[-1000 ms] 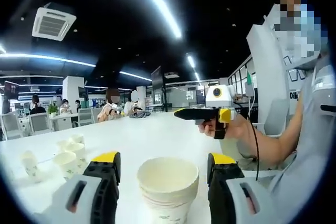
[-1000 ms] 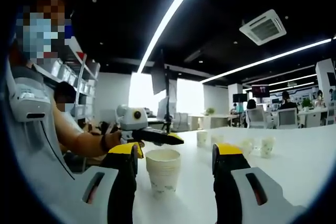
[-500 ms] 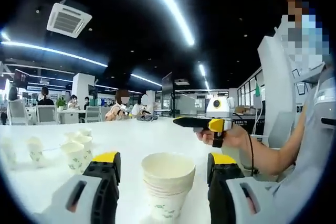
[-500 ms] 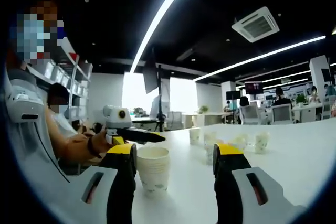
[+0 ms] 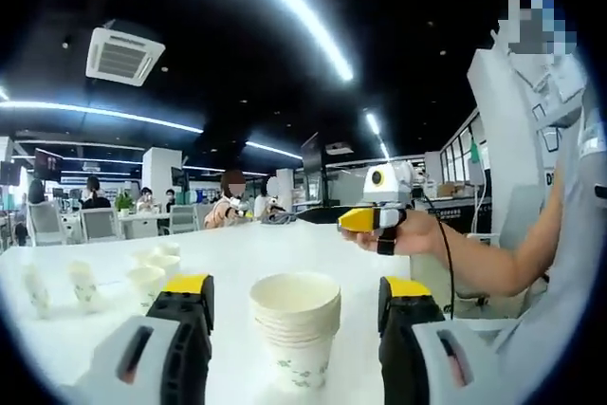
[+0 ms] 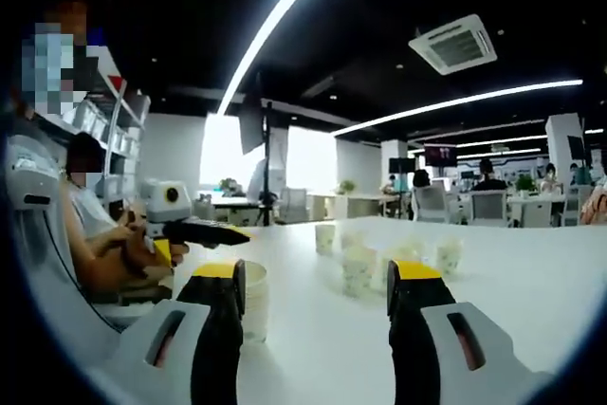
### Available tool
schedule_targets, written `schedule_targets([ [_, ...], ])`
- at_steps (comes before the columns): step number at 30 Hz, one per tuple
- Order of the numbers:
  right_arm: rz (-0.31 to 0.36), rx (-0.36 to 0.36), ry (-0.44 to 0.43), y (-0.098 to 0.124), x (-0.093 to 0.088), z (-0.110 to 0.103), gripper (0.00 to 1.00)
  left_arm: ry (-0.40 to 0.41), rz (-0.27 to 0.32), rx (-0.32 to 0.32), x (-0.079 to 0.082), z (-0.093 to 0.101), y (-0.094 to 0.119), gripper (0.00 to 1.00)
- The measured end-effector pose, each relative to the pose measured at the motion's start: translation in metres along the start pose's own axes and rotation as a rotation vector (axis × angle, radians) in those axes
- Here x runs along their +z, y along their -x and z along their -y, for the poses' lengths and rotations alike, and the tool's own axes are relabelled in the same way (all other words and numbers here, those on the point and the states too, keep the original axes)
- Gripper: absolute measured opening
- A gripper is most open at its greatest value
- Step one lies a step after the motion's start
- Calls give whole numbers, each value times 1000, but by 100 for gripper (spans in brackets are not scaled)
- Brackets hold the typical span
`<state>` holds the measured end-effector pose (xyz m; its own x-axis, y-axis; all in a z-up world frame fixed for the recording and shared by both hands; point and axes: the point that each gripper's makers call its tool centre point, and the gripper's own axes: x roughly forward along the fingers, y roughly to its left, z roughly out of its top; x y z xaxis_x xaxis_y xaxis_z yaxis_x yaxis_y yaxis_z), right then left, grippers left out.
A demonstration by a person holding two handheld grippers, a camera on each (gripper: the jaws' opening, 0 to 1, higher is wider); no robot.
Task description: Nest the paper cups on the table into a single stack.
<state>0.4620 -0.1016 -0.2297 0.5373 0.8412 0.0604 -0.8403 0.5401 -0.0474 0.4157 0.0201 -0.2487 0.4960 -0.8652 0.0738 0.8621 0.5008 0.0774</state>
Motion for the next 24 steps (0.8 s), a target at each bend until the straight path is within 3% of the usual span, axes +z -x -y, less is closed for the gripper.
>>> schedule_targets([
  [7,-30,6,21,-15,14,11,69,-43,50,23,21,-7,12,75],
  [12,-53,2,25,-28,26,39,69,-23,108,62,27,-20,24,73],
  [18,-79,-19,39,-43,33,74,71,-24,101,59,25,-20,29,73],
  [24,-114,-19,26,-59,25,110,71,-6,121,77,30,-28,32,72],
])
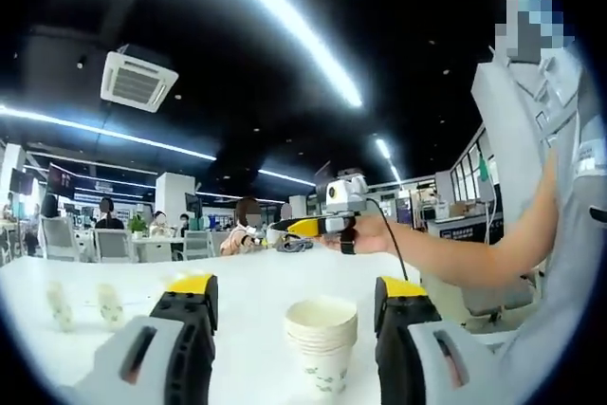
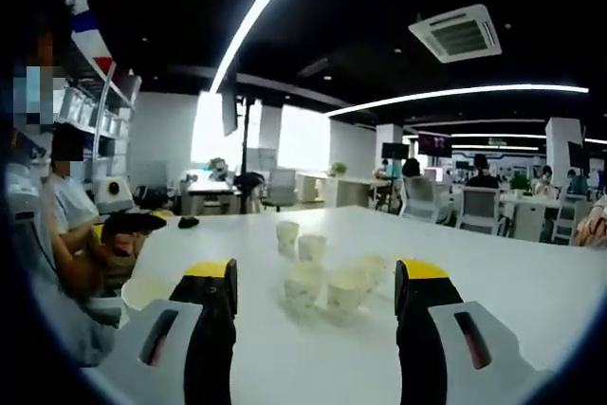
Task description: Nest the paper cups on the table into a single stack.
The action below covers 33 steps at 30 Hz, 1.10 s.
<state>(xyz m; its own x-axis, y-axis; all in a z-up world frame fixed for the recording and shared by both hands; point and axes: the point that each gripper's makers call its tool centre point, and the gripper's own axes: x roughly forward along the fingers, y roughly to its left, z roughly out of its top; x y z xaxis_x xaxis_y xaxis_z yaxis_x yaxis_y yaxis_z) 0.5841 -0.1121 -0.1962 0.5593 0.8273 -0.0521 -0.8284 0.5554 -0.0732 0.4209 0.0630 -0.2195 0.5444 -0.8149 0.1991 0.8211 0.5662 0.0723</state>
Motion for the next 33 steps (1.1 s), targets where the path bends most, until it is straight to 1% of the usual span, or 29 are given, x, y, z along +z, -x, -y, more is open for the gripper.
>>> schedule_targets([
  [2,-21,-3,1,-5,-7,10,71,-10,-6,-1,1,0,1,72],
  [5,-42,-37,15,-16,-19,36,71,-13,11,13,5,-3,2,70],
  [7,-49,-60,19,-22,-26,52,71,-13,36,12,7,-4,5,69],
  [9,-56,-70,-5,-29,-33,67,71,-10,28,13,6,-4,6,69],
  [11,-57,-73,-13,-34,-36,73,71,-29,27,18,8,-5,8,68],
  [13,-85,-85,-11,-43,-46,85,71,-31,32,25,11,-8,11,68],
  [15,-109,-105,7,-51,-54,96,71,-27,51,33,13,-11,14,67],
  [19,-113,-125,2,-72,-68,110,71,-20,40,31,10,-15,16,67],
  [20,-120,-134,7,-76,-71,113,71,-32,54,38,13,-17,17,67],
  [21,-136,-163,35,-81,-76,123,71,-34,63,43,15,-18,17,66],
  [22,-140,-177,43,-84,-78,127,71,-29,63,44,15,-19,18,66],
  [25,-137,-204,40,-94,-81,140,69,-18,70,46,13,-19,19,66],
  [28,-133,-211,14,-105,-88,148,67,-15,58,38,10,-17,19,66],
  [30,-138,-213,8,-113,-92,152,67,-24,55,42,10,-20,20,66],
  [33,-162,-216,6,-125,-101,158,66,-12,75,55,13,-26,23,65],
])
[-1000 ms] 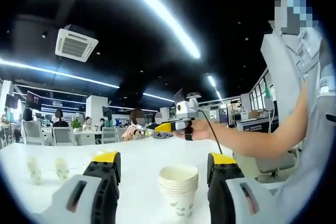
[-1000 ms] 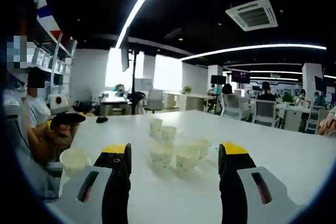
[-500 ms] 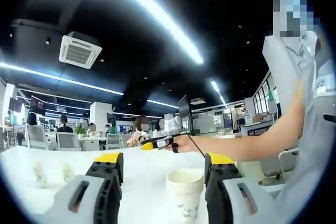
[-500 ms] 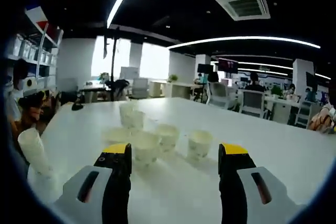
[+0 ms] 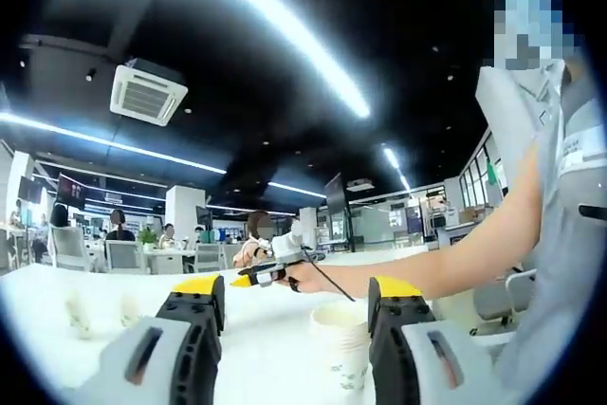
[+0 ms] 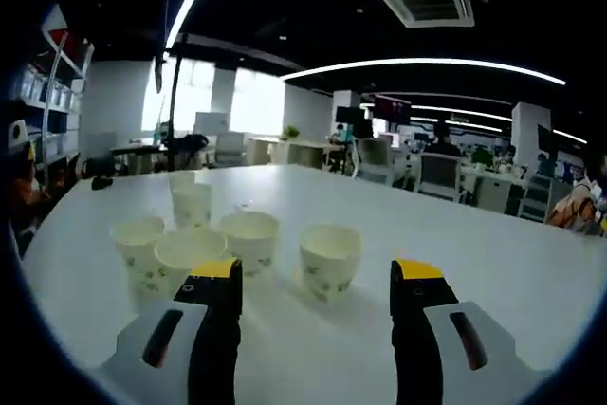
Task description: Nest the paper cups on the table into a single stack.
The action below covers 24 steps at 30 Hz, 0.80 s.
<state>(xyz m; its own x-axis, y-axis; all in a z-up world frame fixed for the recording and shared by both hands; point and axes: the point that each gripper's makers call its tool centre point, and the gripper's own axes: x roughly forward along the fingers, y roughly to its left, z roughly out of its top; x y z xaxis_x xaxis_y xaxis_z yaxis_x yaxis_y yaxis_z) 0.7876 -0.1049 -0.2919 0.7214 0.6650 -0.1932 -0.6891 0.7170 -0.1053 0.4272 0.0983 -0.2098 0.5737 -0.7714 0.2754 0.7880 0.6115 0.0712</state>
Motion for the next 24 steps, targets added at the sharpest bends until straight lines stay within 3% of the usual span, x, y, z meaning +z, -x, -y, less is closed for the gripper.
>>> schedule_targets([
  [6,-40,-6,6,-23,-8,10,66,2,-6,4,-3,-4,-1,64],
  [11,-42,-18,-8,-39,-9,15,66,29,-23,-8,-15,-2,-2,63],
  [15,-57,-19,0,-61,-12,25,66,12,-20,-3,-12,-4,-3,63],
  [20,-68,-16,2,-62,-21,2,65,22,-6,7,-8,-11,-1,62],
  [24,-86,-43,21,-66,-26,6,60,25,4,17,-8,-15,-1,61],
])
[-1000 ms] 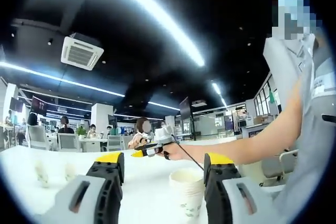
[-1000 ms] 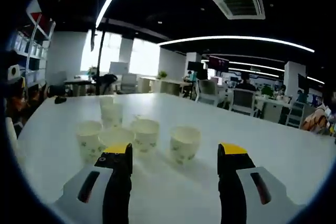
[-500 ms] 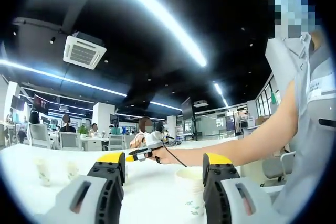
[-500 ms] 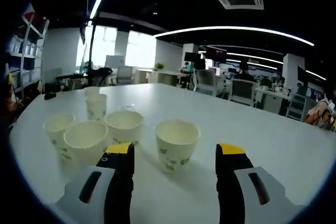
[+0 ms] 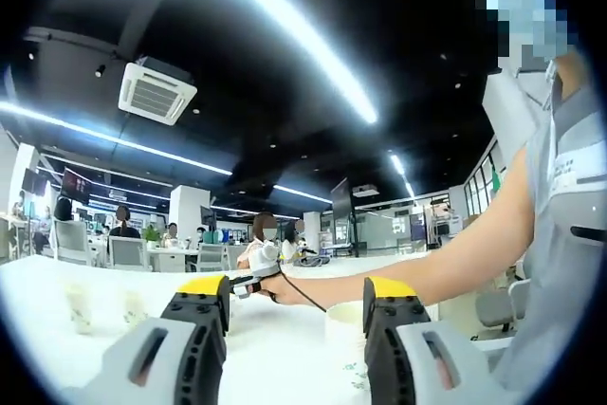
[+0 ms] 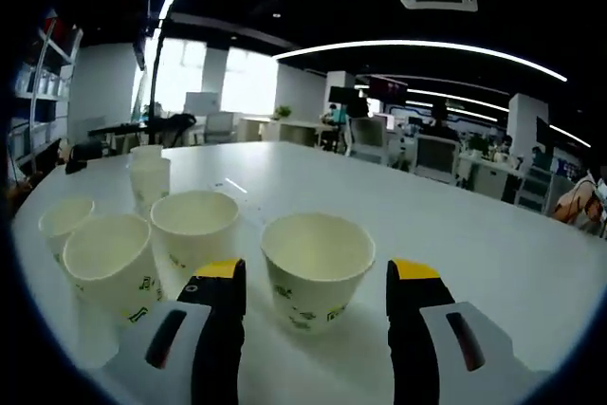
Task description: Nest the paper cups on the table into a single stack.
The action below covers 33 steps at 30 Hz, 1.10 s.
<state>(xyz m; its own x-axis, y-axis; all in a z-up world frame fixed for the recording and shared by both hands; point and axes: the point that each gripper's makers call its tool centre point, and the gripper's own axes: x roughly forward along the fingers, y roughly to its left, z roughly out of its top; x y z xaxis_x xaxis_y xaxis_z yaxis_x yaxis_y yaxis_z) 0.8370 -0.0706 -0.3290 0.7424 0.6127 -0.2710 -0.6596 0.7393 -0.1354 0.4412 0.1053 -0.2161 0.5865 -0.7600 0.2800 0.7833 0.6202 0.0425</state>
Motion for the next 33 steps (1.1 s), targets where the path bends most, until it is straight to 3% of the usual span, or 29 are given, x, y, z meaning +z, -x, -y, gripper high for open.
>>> schedule_targets([
  [9,2,11,-11,-9,0,-4,57,8,15,-5,-1,-1,3,60],
  [13,22,12,-31,-12,1,-4,49,1,8,-2,-1,-3,5,60],
  [18,45,2,-56,-12,5,9,49,6,18,15,0,-8,8,59],
  [23,57,-10,-61,0,5,16,48,5,4,7,-3,-5,7,59],
  [33,80,-29,-68,21,13,18,48,-13,24,-3,8,3,8,59],
])
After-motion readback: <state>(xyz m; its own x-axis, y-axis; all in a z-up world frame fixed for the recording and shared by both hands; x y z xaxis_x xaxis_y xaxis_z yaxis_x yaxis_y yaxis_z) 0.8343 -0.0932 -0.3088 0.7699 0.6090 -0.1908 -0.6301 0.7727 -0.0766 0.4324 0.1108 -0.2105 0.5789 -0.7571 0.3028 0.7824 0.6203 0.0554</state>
